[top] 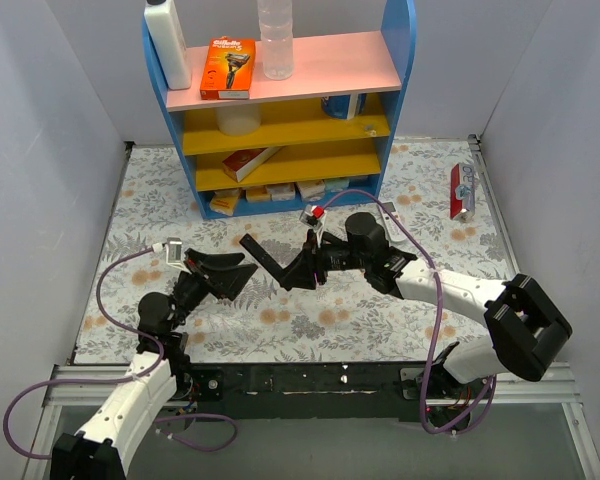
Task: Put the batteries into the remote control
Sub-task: Turn over the remote control.
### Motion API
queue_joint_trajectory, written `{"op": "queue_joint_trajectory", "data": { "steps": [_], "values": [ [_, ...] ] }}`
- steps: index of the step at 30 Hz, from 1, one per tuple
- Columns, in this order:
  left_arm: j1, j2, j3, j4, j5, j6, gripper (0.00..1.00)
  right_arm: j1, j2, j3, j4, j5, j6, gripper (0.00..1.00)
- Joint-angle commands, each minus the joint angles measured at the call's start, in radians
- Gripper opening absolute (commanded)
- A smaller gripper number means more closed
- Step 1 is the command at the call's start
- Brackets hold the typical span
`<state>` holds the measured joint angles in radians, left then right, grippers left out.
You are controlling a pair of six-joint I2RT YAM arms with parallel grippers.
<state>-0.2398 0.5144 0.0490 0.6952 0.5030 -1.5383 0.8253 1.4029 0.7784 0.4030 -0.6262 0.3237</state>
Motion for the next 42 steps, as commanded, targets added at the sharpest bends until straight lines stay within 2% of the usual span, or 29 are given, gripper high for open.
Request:
{"op": "queue_joint_trajectory", "data": {
  "steps": [1, 4, 12, 16, 23, 37, 40, 42],
  "values": [
    [-0.003, 0.018, -0.001, 0.190, 0.055, -0.028, 0.98, 0.003, -0.036, -0.013, 0.164, -0.111, 0.124, 0.01],
    [-0.003, 0.050, 0.005, 0.211, 0.065, -0.032, 0.98, 0.003, -0.038, -0.018, 0.198, -0.142, 0.162, 0.01],
    [-0.003, 0.176, -0.011, 0.429, 0.091, -0.144, 0.98, 0.003, -0.030, -0.030, 0.289, -0.190, 0.227, 0.01],
    [-0.003, 0.223, -0.001, 0.504, 0.103, -0.184, 0.92, 0.005, -0.022, -0.030, 0.292, -0.201, 0.233, 0.01],
    [-0.003, 0.248, -0.008, 0.563, 0.114, -0.220, 0.66, 0.003, -0.005, -0.045, 0.353, -0.221, 0.273, 0.01],
    [-0.003, 0.279, 0.003, 0.595, 0.101, -0.250, 0.66, 0.003, 0.019, -0.051, 0.425, -0.251, 0.319, 0.01],
    [-0.004, 0.291, 0.005, 0.613, 0.101, -0.272, 0.62, 0.005, 0.025, -0.053, 0.431, -0.251, 0.322, 0.01],
    [-0.004, 0.296, 0.003, 0.626, 0.101, -0.279, 0.53, 0.005, 0.030, -0.054, 0.436, -0.251, 0.327, 0.01]
  ]
}}
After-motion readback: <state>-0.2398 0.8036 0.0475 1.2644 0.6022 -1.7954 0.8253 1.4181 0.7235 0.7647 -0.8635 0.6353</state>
